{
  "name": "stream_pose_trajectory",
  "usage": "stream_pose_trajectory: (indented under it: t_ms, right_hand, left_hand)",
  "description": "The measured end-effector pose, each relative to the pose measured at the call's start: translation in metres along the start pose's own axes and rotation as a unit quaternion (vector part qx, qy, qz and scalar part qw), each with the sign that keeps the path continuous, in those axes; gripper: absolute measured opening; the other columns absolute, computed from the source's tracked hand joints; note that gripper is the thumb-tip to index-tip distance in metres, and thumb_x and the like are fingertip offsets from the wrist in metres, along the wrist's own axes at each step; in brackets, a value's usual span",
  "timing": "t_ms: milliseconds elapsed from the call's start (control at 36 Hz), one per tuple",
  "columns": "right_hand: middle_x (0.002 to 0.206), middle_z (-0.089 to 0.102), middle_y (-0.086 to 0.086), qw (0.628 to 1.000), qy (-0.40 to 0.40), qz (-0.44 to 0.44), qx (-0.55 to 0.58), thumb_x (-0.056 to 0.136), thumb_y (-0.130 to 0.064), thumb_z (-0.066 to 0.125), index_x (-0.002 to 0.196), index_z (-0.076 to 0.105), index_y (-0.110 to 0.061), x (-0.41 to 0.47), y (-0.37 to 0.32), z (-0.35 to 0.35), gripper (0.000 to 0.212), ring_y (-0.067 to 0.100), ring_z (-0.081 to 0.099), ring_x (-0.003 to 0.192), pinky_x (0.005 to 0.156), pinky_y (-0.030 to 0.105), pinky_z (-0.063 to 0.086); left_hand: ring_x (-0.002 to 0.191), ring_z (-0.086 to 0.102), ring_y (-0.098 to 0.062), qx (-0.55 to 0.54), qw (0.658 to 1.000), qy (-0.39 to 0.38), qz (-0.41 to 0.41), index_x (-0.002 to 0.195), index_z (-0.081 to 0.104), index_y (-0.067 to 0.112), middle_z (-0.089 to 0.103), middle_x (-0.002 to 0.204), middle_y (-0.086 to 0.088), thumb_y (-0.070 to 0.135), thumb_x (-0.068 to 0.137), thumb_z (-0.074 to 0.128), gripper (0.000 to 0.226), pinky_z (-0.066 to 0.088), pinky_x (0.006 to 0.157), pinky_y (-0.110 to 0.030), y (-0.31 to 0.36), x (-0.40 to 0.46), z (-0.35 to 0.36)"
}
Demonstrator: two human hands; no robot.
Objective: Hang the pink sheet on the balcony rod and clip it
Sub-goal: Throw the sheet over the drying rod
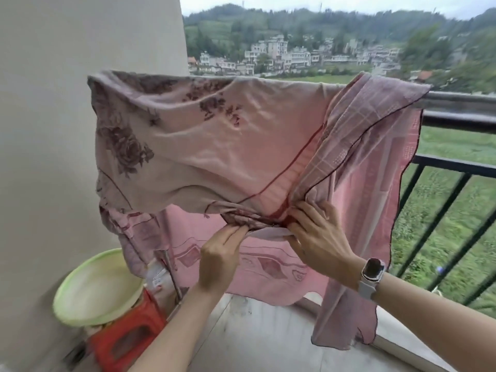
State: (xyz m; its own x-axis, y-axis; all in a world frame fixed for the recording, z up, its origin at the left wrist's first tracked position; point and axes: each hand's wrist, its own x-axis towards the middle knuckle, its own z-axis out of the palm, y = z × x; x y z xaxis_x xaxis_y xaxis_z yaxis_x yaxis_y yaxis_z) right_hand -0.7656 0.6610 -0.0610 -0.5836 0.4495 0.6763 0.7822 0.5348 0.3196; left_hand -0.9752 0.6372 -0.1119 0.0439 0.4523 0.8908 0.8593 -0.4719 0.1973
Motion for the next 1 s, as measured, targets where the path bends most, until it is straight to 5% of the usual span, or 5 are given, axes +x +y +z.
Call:
stream_pose_trajectory:
  t_ms: [222, 444, 694, 833, 1000]
  right_hand:
    - [0.071, 0.062, 0.001, 0.999, -0.017, -0.025, -0.04, 0.08, -0.019, 0.063, 0.082, 0.065, -0.017, -0.01, 0.014, 0.015, 0.004, 0.024, 0.06, 0.072, 0.083, 0.039, 0.034]
    - [0.087, 0.065, 0.01, 0.968, -0.223, -0.046, -0.101, 0.066, -0.021, 0.068, 0.089, 0.065, -0.011, -0.041, -0.001, 0.04, 0.026, 0.029, 0.06, 0.086, 0.088, 0.044, 0.031]
    - [0.063, 0.067, 0.005, 0.945, -0.315, -0.037, -0.083, 0.059, -0.056, 0.068, 0.064, 0.069, -0.011, 0.011, -0.033, 0.062, 0.045, 0.026, 0.06, 0.074, 0.084, 0.045, 0.03]
    - [0.079, 0.069, 0.0, 0.96, -0.261, -0.09, -0.048, 0.074, -0.051, 0.046, 0.083, 0.067, -0.02, 0.065, -0.061, 0.08, 0.038, 0.023, 0.061, 0.08, 0.078, 0.039, 0.036]
    - [0.109, 0.064, 0.009, 0.973, -0.213, -0.087, 0.026, 0.061, -0.038, 0.075, 0.11, 0.06, -0.017, 0.112, -0.116, 0.12, 0.055, 0.029, 0.058, 0.104, 0.088, 0.047, 0.046]
  left_hand:
    - [0.051, 0.06, -0.018, -0.011, 0.995, -0.063, -0.078, 0.071, 0.065, 0.011, 0.063, 0.057, 0.0, 0.025, 0.083, 0.055, 0.021, 0.046, 0.044, -0.029, 0.013, -0.024, -0.003]
    - [0.045, 0.054, -0.017, 0.013, 0.977, -0.209, -0.049, 0.063, 0.061, 0.019, 0.058, 0.051, 0.005, 0.034, 0.08, 0.049, 0.026, 0.042, 0.037, -0.026, 0.001, -0.051, 0.012]
    - [0.083, 0.062, -0.013, 0.09, 0.965, -0.212, -0.124, 0.087, 0.069, 0.02, 0.07, 0.087, 0.007, 0.022, 0.079, 0.047, 0.024, 0.049, 0.062, -0.026, -0.086, -0.038, -0.026]
    - [0.096, 0.06, -0.03, 0.104, 0.948, -0.222, -0.202, 0.105, 0.058, 0.016, 0.063, 0.103, -0.008, 0.027, 0.082, 0.046, 0.028, 0.052, 0.073, -0.042, -0.148, -0.016, -0.046]
    - [0.108, 0.051, -0.032, 0.093, 0.923, -0.188, -0.321, 0.116, 0.055, 0.01, 0.054, 0.117, -0.012, 0.013, 0.084, 0.058, 0.032, 0.043, 0.084, -0.041, -0.197, -0.024, -0.058]
